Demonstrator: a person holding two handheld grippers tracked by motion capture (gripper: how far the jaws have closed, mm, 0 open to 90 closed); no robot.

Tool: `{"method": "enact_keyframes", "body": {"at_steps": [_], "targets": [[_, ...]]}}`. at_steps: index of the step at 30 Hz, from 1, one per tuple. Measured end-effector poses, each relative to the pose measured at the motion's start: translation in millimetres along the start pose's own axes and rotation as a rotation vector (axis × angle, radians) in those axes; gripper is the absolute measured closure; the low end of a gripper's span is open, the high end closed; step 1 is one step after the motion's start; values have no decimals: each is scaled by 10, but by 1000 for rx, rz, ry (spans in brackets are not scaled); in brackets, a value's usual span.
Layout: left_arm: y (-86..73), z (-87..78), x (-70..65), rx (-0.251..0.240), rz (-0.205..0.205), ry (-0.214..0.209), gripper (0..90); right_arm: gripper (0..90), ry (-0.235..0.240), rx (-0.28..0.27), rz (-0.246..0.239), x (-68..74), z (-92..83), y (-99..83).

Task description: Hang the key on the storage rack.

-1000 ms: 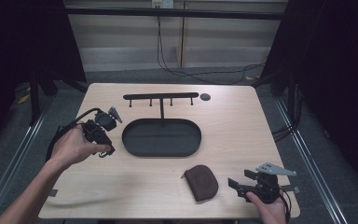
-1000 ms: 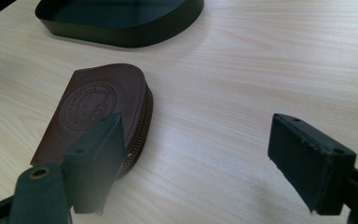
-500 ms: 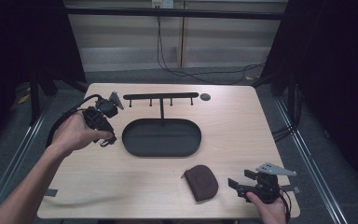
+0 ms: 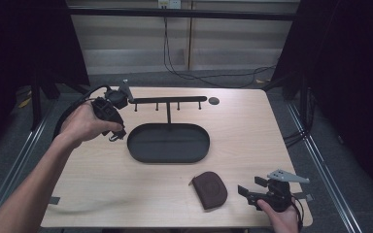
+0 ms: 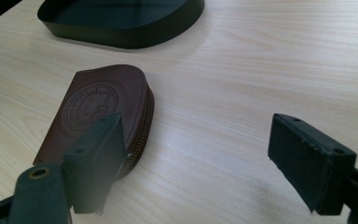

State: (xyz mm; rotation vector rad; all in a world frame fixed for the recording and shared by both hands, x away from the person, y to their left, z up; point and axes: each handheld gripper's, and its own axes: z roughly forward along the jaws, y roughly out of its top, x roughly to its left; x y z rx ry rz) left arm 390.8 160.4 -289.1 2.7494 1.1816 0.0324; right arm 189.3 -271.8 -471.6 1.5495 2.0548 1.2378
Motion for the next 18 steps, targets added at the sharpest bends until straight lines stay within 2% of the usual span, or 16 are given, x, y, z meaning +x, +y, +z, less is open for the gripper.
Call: {"method": "enact_keyframes", "body": {"at_steps": [10,18], "targets": [[214,-114,65,-15,-3,-1,718,186,3,0,2,-2,-1,0],[312,-92,84,-7,-18,4,718,184,4,1,2,-4,-1,0]]}}
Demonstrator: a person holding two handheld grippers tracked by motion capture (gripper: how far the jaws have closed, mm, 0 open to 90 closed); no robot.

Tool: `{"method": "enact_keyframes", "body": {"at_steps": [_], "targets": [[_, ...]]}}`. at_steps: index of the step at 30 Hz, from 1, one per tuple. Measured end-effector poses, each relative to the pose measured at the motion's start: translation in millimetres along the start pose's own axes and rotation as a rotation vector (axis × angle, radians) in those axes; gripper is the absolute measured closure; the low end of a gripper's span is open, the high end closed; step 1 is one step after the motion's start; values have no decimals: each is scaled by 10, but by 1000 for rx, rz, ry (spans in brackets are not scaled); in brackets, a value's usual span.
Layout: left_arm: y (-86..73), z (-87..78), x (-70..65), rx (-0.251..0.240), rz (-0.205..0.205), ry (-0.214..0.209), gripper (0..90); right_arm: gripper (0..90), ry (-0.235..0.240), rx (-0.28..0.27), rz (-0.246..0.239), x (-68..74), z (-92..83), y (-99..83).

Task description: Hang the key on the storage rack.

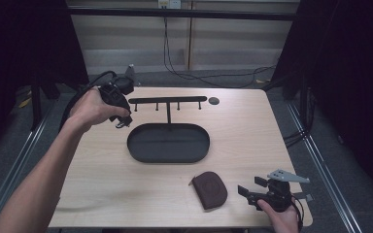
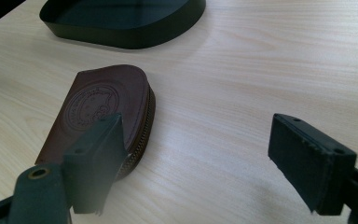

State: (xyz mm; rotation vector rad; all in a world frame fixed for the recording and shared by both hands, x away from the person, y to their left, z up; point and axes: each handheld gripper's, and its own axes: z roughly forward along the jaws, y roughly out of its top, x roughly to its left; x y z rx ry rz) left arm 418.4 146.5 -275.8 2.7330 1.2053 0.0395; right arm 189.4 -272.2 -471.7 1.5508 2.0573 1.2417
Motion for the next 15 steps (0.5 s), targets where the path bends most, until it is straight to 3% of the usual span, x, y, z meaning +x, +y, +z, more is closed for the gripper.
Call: {"method": "enact_keyframes", "body": {"at_steps": [5,10,15], "targets": [[69,-32,28,-7,-19,6,718,183,3,0,0,4,0,0],[149,-54,47,-25,-26,-14,718,183,2,0,2,0,-1,0],[239,-71,25,-29,-13,-21,718,183,6,0,2,-2,3,1]]}}
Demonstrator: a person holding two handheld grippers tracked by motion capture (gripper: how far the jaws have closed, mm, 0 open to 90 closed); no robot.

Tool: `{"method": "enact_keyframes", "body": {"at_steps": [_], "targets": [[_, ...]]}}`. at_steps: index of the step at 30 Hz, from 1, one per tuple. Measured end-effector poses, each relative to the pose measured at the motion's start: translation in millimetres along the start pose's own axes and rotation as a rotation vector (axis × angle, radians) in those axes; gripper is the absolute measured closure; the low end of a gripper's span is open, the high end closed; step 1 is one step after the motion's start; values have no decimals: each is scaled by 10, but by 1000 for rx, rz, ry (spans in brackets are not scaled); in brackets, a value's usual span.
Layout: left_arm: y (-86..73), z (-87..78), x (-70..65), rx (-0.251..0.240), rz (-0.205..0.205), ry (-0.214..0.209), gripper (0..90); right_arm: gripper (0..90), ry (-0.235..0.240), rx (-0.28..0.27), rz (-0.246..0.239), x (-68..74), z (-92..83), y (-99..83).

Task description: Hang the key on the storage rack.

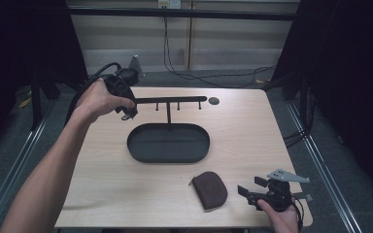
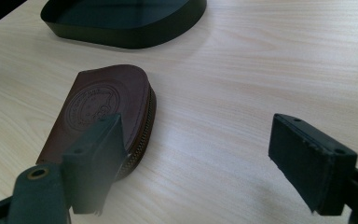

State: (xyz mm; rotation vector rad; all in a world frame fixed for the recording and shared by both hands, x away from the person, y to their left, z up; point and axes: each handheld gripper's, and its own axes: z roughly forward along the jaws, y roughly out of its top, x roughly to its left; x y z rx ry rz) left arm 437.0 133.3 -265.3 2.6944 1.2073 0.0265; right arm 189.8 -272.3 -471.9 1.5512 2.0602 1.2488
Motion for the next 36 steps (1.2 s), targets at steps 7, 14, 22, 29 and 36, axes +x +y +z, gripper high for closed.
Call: {"method": "enact_keyframes", "body": {"at_steps": [7,14,22,29,36], "targets": [[107,13,-40,7,8,7,718,183,4,-1,-4,2,-1,-1],[198,67,36,8,3,4,718,183,8,1,-3,3,-2,-1],[199,111,87,30,-10,42,718,183,9,9,-13,12,11,-1],[201,121,123,34,-10,59,718,183,11,9,-12,12,11,0],[203,136,172,45,-21,76,718,183,11,9,-13,14,11,0]]}}
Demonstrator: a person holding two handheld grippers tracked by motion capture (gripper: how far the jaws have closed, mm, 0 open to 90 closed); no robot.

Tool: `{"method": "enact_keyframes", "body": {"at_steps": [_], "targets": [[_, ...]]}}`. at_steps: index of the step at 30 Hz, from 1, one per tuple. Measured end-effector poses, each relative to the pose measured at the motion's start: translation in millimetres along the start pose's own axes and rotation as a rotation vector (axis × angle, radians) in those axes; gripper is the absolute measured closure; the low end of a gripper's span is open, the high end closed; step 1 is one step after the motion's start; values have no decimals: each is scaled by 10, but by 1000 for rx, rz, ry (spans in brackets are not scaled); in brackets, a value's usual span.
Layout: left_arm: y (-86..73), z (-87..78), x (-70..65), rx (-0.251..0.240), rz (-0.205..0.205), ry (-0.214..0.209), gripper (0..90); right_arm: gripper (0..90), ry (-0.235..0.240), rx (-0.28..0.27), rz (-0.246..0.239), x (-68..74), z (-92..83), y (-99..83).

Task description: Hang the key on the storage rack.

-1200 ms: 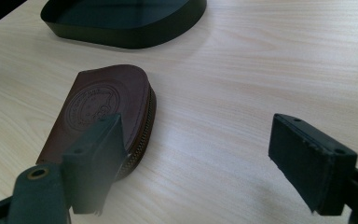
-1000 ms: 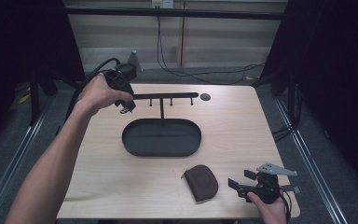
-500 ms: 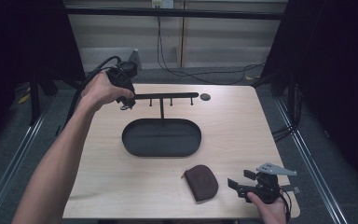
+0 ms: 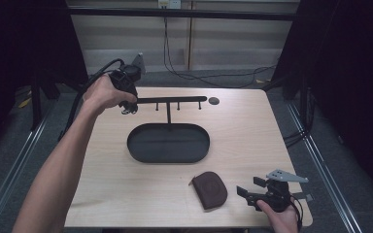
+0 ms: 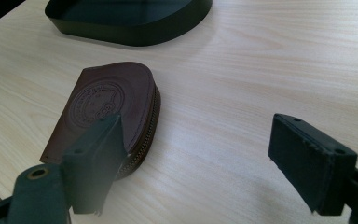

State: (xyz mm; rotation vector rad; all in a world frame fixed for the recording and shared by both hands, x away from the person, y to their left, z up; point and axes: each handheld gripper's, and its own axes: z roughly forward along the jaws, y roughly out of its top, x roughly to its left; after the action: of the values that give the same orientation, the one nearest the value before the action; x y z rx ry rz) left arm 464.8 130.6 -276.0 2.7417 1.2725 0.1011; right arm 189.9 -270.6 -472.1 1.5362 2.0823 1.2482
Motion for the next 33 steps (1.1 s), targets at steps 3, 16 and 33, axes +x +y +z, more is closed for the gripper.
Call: {"method": "enact_keyframes", "body": {"at_steps": [3,16,33], "targets": [[12,18,2,-2,-3,5,718,183,3,1,-3,3,3,1],[41,102,94,-11,-9,35,717,183,2,-3,-5,5,-2,-2],[-29,214,178,-26,-28,13,678,183,3,-2,-6,6,-1,-2]]}}
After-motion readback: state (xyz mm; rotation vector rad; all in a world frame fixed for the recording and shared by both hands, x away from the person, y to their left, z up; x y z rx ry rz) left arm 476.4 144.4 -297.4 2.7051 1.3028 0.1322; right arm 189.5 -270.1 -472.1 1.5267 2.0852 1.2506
